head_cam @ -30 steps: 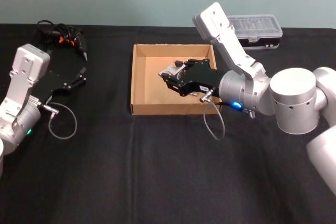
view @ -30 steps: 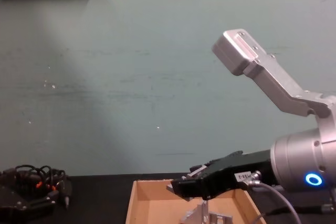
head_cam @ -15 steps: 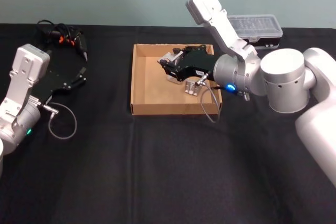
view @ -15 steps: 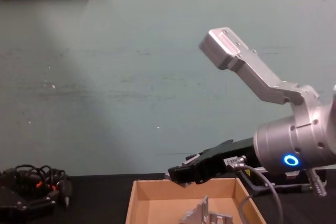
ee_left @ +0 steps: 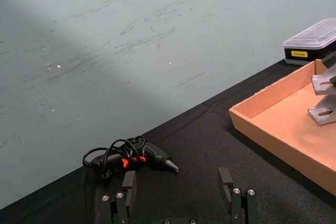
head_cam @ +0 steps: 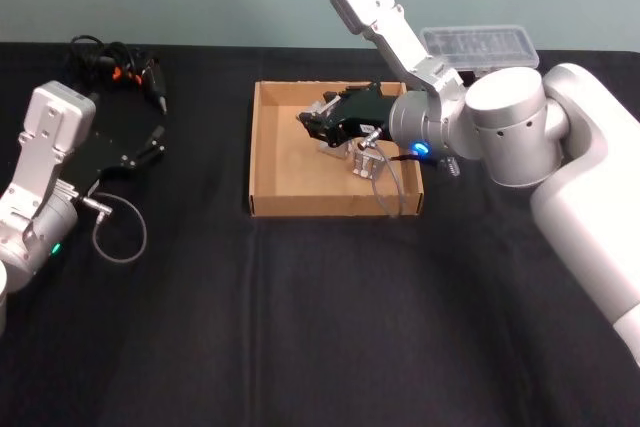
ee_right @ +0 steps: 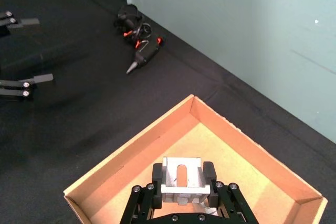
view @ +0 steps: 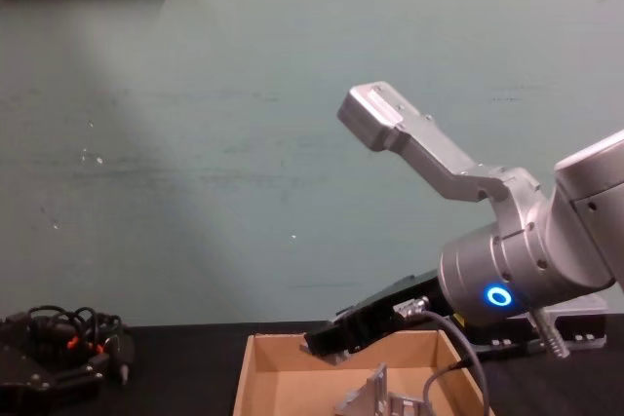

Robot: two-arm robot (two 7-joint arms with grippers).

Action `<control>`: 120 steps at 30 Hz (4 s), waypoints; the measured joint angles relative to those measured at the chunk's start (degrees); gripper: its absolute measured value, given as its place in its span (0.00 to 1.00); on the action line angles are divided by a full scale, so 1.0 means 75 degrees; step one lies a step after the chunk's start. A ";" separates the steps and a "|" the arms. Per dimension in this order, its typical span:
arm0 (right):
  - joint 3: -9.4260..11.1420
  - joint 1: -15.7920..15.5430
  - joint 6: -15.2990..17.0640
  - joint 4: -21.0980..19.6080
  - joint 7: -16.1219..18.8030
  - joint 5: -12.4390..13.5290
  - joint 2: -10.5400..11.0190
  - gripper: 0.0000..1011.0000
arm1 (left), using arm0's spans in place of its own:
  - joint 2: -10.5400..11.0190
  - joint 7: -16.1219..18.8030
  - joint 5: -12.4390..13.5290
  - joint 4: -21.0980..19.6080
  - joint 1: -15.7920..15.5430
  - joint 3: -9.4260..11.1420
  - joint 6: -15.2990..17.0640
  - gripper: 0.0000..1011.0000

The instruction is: Use one hand to pick up the angle iron from the table and place it into the box.

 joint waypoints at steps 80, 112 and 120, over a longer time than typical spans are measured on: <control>0.0382 -0.0687 -0.0408 -0.0936 0.0088 0.0047 0.0217 0.99 | 0.0000 0.0000 0.0000 0.0000 0.0000 0.0000 0.0000 1.00; 0.1707 -0.3196 -0.2397 -0.2822 -0.1265 0.0359 0.0935 0.99 | 0.0000 0.0000 -0.0001 0.0000 0.0000 0.0001 0.0000 1.00; 0.1686 -0.3164 -0.2374 -0.2804 -0.1250 0.0355 0.0929 0.99 | 0.0000 0.0000 0.0000 0.0000 0.0000 0.0001 0.0000 1.00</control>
